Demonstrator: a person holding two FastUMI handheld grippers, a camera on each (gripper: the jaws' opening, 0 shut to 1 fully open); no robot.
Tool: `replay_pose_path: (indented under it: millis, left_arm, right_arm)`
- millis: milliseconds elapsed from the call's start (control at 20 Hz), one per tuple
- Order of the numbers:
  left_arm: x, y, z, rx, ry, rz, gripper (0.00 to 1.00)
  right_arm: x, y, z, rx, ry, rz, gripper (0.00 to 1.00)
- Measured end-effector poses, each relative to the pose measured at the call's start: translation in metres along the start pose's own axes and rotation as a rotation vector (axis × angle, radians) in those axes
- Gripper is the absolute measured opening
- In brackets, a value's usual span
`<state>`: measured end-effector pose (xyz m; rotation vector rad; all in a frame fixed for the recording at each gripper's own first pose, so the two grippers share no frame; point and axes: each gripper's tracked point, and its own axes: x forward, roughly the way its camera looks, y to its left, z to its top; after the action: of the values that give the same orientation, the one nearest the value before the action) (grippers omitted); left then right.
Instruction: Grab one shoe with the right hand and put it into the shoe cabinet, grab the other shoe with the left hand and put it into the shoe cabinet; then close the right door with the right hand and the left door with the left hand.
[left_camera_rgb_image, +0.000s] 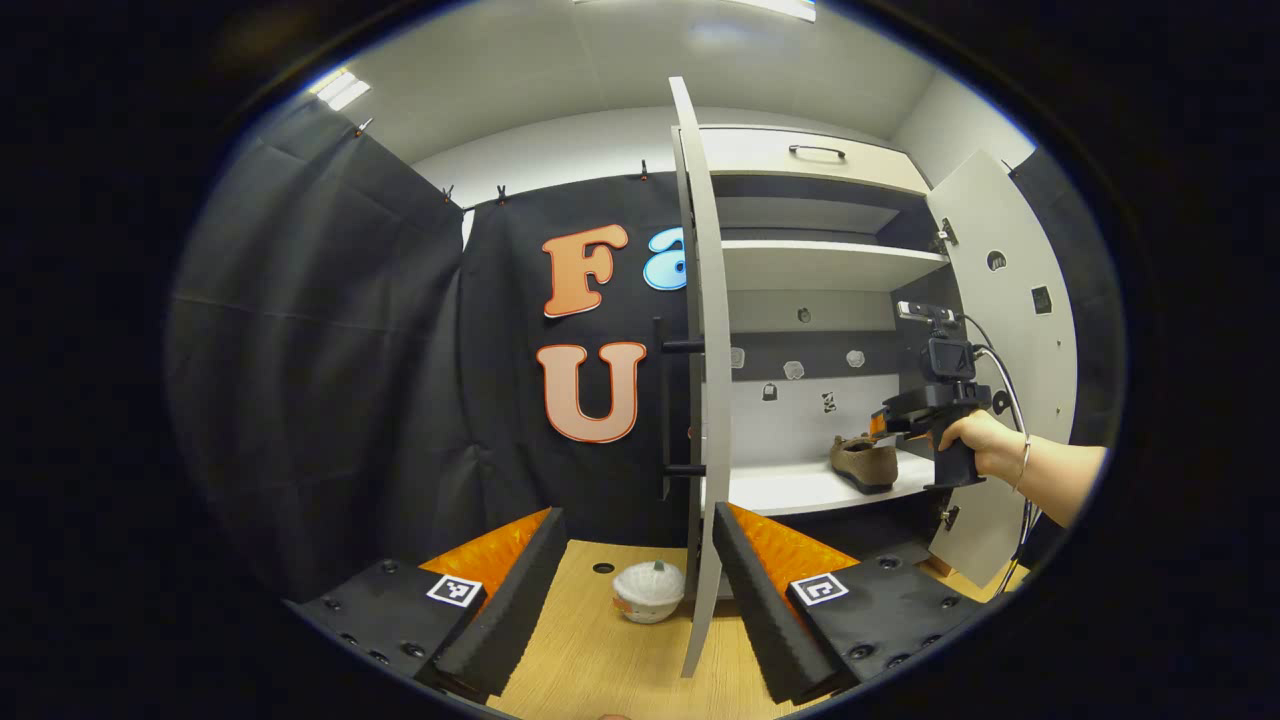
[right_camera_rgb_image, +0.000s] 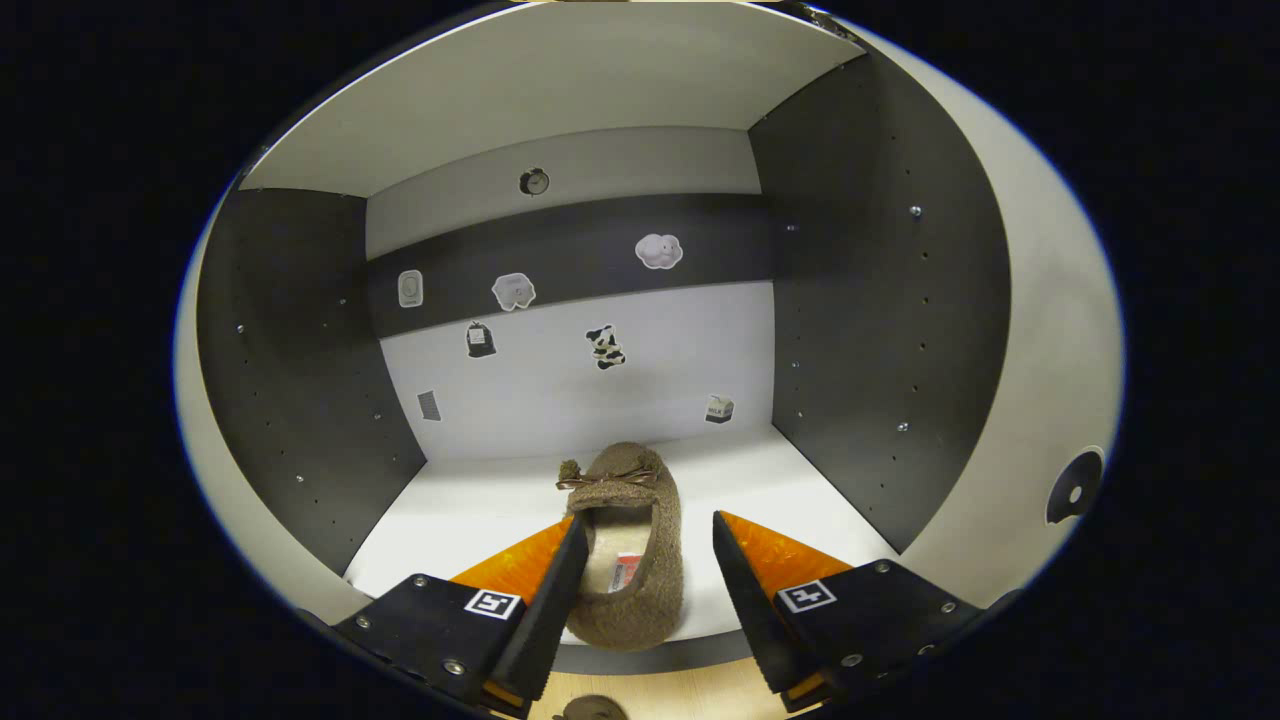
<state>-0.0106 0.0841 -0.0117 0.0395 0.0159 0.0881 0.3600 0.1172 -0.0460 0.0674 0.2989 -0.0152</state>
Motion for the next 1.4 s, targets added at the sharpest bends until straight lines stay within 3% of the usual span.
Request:
replay_pose_path:
  millis: [250,600,900,1000,1050,1150,1400]
  left_arm:
    - [0.006,-0.025,-0.005,-0.006,0.01,-0.049,0.96]
    - [0.013,-0.062,-0.049,-0.028,0.092,-0.114,0.96]
    - [0.025,-0.101,-0.13,-0.041,0.257,-0.167,0.96]
    - [0.027,-0.095,-0.156,0.007,0.277,-0.107,0.95]
    - [0.027,-0.099,-0.153,0.047,0.258,-0.102,1.0]
    - [0.024,-0.104,-0.159,0.09,0.26,-0.112,0.99]
    - [0.02,-0.132,-0.195,-0.02,0.37,-0.178,1.0]
  right_arm:
    - [-0.046,-0.003,-0.004,-0.01,-0.046,0.025,0.93]
    - [-0.114,-0.032,-0.01,-0.014,-0.134,0.018,0.93]
    - [-0.162,-0.064,-0.015,-0.006,-0.169,0.001,0.93]
    - [-0.175,-0.073,-0.016,-0.006,-0.177,-0.009,0.93]
    - [-0.18,-0.076,-0.017,-0.007,-0.181,-0.011,0.93]
    - [-0.189,-0.079,-0.016,-0.001,-0.187,-0.007,0.93]
    - [-0.209,-0.083,-0.014,0.027,-0.203,0.009,0.93]
